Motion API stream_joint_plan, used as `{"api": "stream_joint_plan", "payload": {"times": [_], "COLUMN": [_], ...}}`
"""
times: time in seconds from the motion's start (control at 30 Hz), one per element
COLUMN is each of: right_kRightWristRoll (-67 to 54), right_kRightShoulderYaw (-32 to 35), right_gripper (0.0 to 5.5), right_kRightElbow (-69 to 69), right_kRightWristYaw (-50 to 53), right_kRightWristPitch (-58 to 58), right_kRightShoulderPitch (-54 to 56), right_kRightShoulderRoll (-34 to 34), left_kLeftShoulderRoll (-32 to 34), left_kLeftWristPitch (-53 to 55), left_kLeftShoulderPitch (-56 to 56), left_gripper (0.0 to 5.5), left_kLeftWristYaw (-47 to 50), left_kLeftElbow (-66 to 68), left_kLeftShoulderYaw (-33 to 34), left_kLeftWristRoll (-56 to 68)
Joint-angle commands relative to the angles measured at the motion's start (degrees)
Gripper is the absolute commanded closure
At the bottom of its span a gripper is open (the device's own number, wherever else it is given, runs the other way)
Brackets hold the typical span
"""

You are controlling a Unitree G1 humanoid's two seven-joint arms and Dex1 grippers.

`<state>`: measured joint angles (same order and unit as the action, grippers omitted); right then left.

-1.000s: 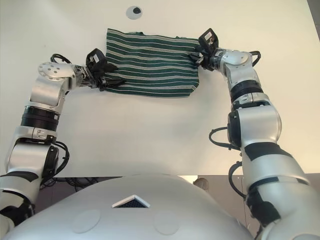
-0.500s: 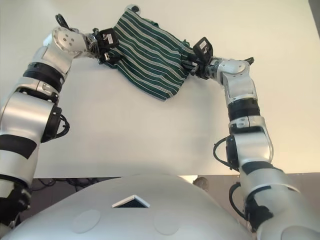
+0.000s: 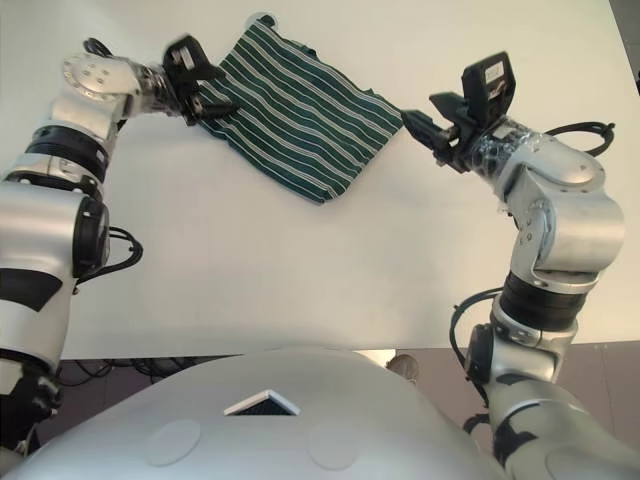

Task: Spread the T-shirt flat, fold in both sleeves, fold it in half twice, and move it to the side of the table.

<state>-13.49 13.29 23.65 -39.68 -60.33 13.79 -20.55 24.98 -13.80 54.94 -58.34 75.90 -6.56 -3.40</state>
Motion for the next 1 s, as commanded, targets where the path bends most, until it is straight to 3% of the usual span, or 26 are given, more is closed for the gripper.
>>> {"api": "stream_joint_plan", "payload": {"times": [0.03, 0.13, 0.23, 0.4, 0.5, 0.63, 0.83, 1.0], "right_kRightWristRoll": [-0.2, 3.2, 5.4, 4.5, 3.5, 3.3, 2.1, 1.5], "right_kRightShoulderYaw": [-1.6, -6.0, -6.8, -6.0, -5.2, -5.8, -5.8, -5.9], "right_gripper": [2.84, 2.84, 2.84, 2.84, 2.84, 2.84, 2.84, 2.84], "right_kRightElbow": [-8.1, -21.8, -32.5, -36.3, -34.7, -31.9, -24.3, -22.9], "right_kRightWristYaw": [1.3, 2.5, 5.1, 7.7, 8.4, 9.4, 12.2, 13.0], "right_kRightWristPitch": [8.1, 20.9, 30.2, 34.5, 33.9, 32.7, 28.7, 27.4], "right_kRightShoulderPitch": [0.9, 5.6, 7.6, 7.8, 6.5, 5.1, 1.8, 1.4], "right_kRightShoulderRoll": [0.2, 0.5, 0.1, 0.0, -0.6, -0.8, 0.5, -0.3], "left_kLeftShoulderRoll": [1.4, 0.4, -7.1, -20.0, -22.4, -19.6, -12.3, -4.2], "left_kLeftWristPitch": [3.7, 5.9, 10.4, 20.6, 28.3, 38.5, 44.7, 45.7], "left_kLeftShoulderPitch": [0.7, 0.9, -3.2, -27.1, -36.9, -43.8, -45.5, -48.1], "left_gripper": [2.65, 2.65, 2.65, 2.65, 2.65, 2.65, 2.65, 2.65], "left_kLeftWristYaw": [-5.6, -7.7, -11.4, 4.7, 11.2, 13.3, 12.7, 6.6], "left_kLeftElbow": [-0.8, -3.1, -11.9, -44.1, -57.4, -69.5, -69.1, -72.7], "left_kLeftShoulderYaw": [5.0, 8.5, 9.2, 0.4, -3.9, -7.8, -11.9, -15.1], "left_kLeftWristRoll": [3.9, 7.4, 12.1, 9.9, 8.1, 7.7, 5.4, 6.4]}}
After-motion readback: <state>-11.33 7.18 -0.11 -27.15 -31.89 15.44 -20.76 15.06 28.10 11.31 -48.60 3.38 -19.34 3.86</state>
